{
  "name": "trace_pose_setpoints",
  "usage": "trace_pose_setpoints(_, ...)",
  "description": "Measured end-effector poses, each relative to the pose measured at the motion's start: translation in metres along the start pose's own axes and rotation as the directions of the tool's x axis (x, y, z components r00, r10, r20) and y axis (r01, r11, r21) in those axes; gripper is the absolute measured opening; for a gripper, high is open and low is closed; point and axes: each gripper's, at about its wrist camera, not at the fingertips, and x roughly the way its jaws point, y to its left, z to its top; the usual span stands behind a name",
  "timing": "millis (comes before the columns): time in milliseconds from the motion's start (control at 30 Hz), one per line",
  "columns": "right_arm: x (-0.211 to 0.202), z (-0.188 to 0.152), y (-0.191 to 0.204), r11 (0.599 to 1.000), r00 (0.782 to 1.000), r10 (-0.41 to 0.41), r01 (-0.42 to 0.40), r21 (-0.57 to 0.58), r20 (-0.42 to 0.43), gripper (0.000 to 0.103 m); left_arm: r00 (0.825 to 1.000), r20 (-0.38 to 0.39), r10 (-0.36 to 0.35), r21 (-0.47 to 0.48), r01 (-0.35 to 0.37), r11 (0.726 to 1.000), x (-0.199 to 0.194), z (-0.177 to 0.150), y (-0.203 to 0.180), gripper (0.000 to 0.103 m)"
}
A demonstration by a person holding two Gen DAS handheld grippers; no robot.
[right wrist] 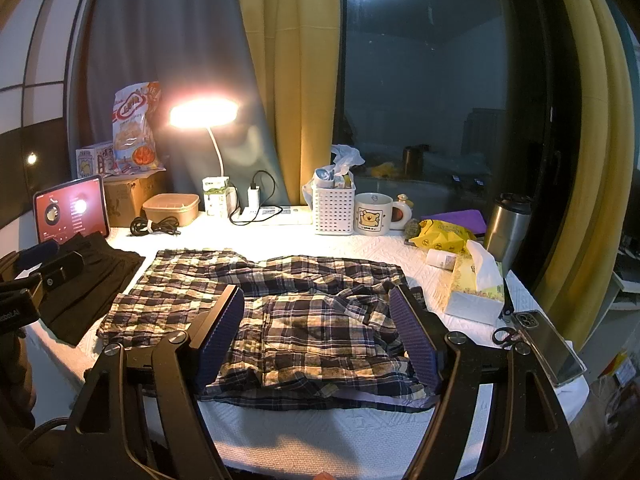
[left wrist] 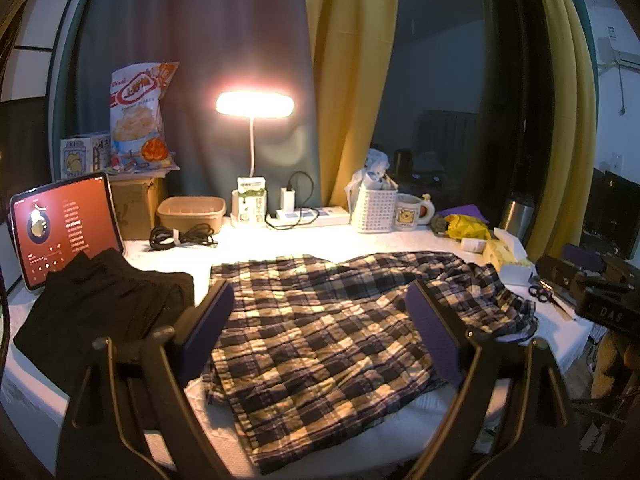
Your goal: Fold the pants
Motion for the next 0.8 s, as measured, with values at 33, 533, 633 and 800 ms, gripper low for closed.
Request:
trace_pose_setpoints(33,0.000,0.000,-0.001,1.000,1.000,-0.001,0.001,0.001,0.000,0.078,1.000,0.000,0.000,0.000,0.000,1.000,0.000,0.000,0.000,0.089)
trace_pose_setpoints(533,0.002,-0.004,0.006,1.000,1.000,0.004,-0.004,-0.003,-0.008,0.078,1.000,-0.001,-0.001,0.001,0.001,1.000,0.000,0.000,0.000,0.089)
trace_pose_setpoints(633,0.007,-0.007,0.004,1.000,1.000,0.006,-0.006,-0.009,-0.016,0.078,1.000,-0.007,-0.005,0.014,0.005,1.000,0.003,-0.001,0.002,0.089)
trace_pose_setpoints(800,0.032,-0.010,-0.007,1.000,0.998,0.012,-0.012,-0.006,-0.056,0.078,0.998,-0.060,-0.001,0.046,0.004,0.999,0.027,-0.001,0.006,0.089)
